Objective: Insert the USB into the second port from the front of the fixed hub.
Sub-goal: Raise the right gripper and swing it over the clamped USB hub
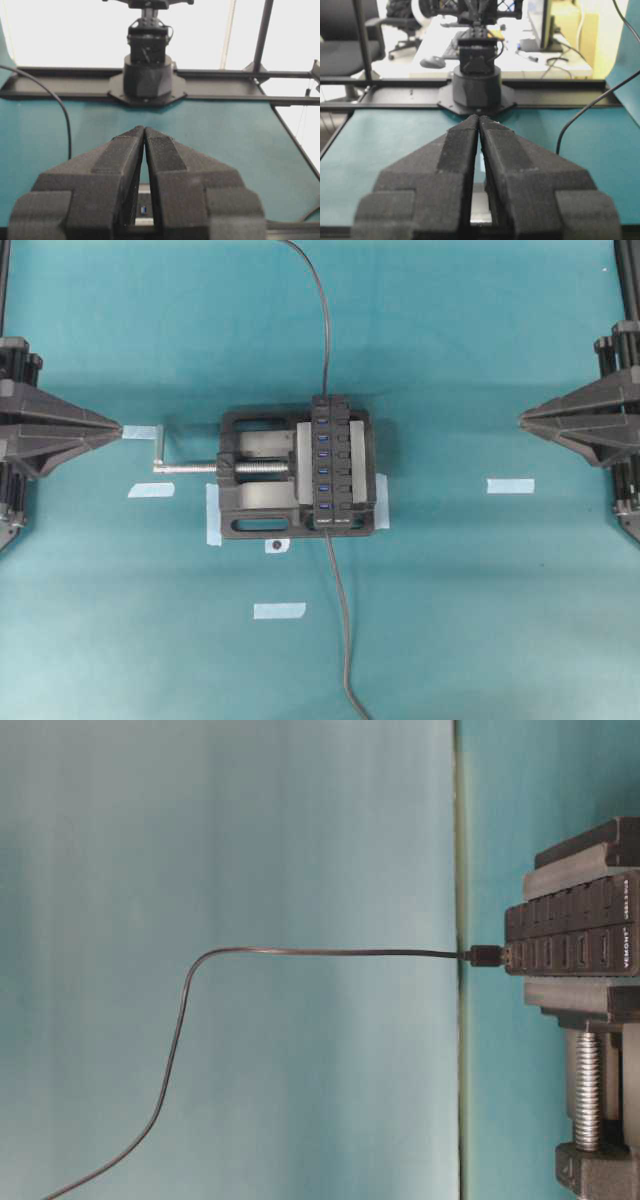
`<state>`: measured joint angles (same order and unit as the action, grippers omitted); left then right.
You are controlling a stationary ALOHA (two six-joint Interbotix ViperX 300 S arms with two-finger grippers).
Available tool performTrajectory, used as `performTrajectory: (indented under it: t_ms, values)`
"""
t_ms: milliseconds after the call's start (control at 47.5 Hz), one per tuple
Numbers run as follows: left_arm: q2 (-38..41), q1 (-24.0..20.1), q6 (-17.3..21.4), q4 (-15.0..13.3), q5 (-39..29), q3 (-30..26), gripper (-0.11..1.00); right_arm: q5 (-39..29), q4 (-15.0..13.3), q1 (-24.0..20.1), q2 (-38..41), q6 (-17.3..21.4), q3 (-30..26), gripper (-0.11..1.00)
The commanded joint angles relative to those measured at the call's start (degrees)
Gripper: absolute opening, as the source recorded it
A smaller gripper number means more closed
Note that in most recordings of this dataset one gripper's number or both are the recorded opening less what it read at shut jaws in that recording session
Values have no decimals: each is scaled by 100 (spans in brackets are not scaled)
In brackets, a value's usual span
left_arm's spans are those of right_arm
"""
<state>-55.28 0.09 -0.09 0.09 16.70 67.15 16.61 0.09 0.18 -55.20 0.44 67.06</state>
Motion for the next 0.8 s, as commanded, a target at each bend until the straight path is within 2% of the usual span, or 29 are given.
performTrajectory:
  t_ms: [0, 63, 105, 147, 274, 526, 779]
  values:
    - [26, 18, -9, 44, 211, 105, 13, 88, 18, 0, 35, 9, 44, 16]
    - [35, 26, -9, 44, 237, 114, 9, 176, 167, 0, -18, 79, 141, 18]
    - [53, 26, 0, 44, 237, 88, 4, 167, 272, 0, -44, 193, 185, 13]
    - [79, 26, 0, 44, 237, 62, 0, 141, 308, 0, -62, 343, 211, 9]
    - [176, 26, 0, 44, 229, 44, 0, 62, 290, 0, -105, 721, 246, 2]
    - [457, 18, 9, 44, 141, -9, 0, -229, 290, 70, -70, 773, 211, 2]
    - [721, 9, 0, 44, -413, -167, 0, -1195, 281, 369, -35, 835, -123, 2]
